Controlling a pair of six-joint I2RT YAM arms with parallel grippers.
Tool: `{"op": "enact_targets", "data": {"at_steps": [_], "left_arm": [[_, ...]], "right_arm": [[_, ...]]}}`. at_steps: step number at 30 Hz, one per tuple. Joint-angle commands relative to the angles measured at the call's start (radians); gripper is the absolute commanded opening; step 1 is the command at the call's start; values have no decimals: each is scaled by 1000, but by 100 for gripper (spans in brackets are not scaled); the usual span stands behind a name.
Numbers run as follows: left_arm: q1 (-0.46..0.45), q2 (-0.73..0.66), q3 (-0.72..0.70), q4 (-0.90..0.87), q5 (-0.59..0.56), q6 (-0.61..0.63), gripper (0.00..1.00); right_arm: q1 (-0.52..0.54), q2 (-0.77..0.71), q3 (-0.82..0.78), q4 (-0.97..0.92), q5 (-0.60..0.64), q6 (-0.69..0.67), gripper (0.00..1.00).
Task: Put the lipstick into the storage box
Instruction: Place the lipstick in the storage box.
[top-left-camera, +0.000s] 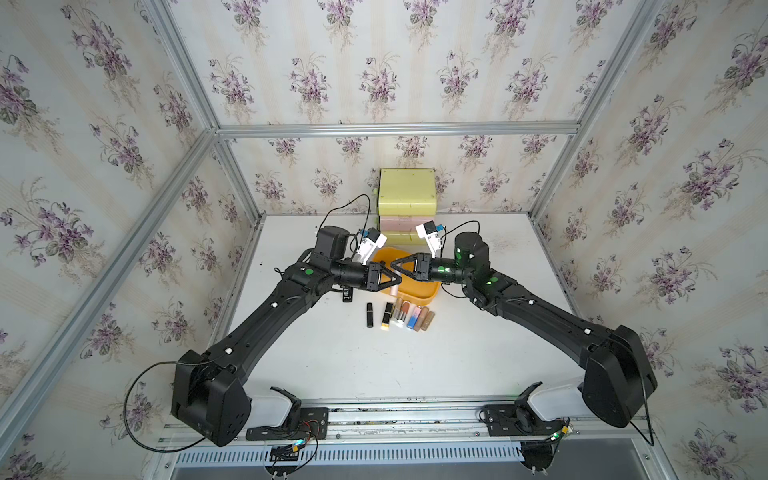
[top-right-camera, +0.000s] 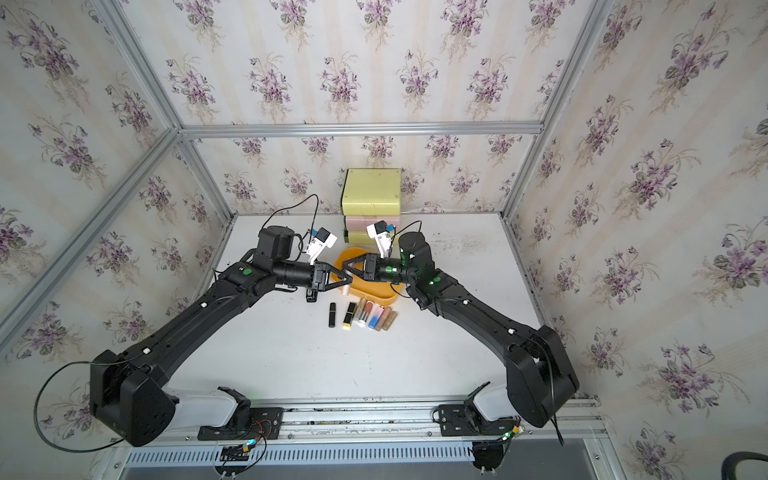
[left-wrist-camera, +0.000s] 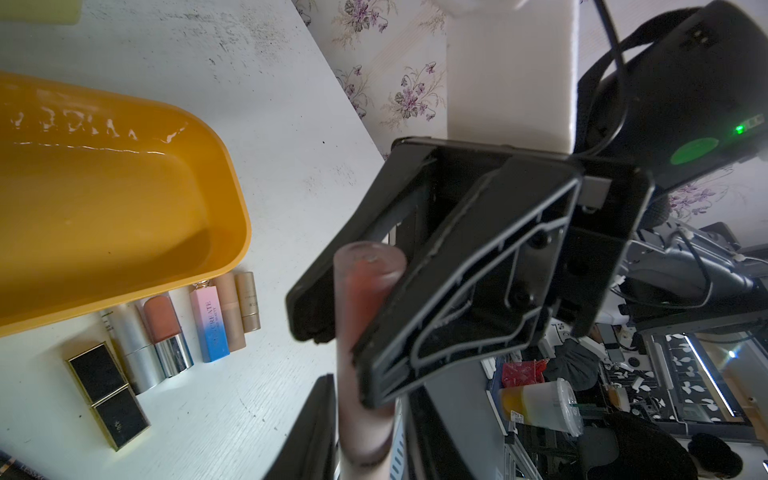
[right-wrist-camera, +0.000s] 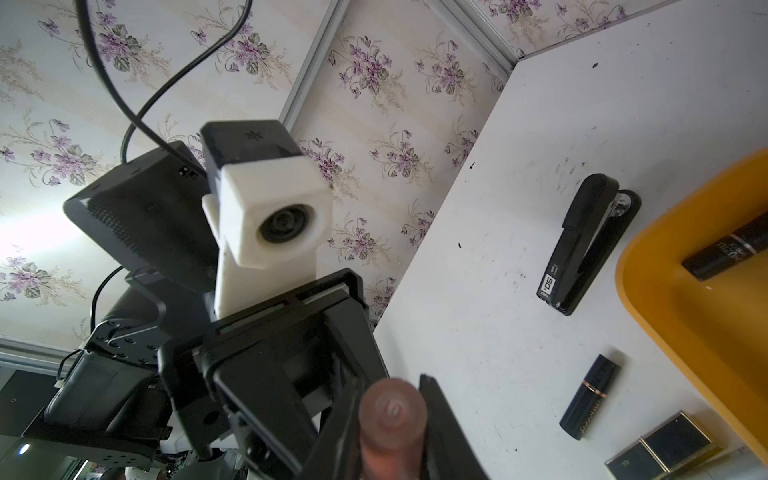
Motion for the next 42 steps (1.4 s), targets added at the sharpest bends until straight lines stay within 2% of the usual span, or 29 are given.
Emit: {"op": "enact_targets", "data": {"at_steps": [1,2,4,6,8,9,12,16,22,29,35,42], "left_arm": [[0,-6,8,22,-11,7,37],[1,-5,11,21,-18,7,40],[0,-6,20,20,-40,5,54],[1,-15,32,10,-77,8,70],[5,-26,53,-10,-127,21,93],[10,-32,63,-20,-149,31,100],[25,-56,92,-61,-235,67,100],[42,-95,117,-156,-412,158,100],[53,-103,80,-254,-585,252,100],[56,-69,-33,-249,-636,235,100],[56,-49,-103,-255,-652,221,100],[56,-12,-120,-266,-630,233,100]], "right_arm": [[2,-8,-1,23,13,-8,23],[2,-9,-1,18,19,-10,23],[2,-9,7,-14,41,-18,23],[1,-7,17,-47,65,-27,23],[-4,3,36,-96,96,-31,23],[-9,14,54,-128,112,-33,23],[-42,57,85,-187,142,-27,23],[-125,138,90,-150,130,24,23],[-152,321,191,-139,131,21,23],[-151,536,316,-109,109,46,22],[-150,641,386,-115,109,46,22],[-151,723,436,-127,123,48,23]]}}
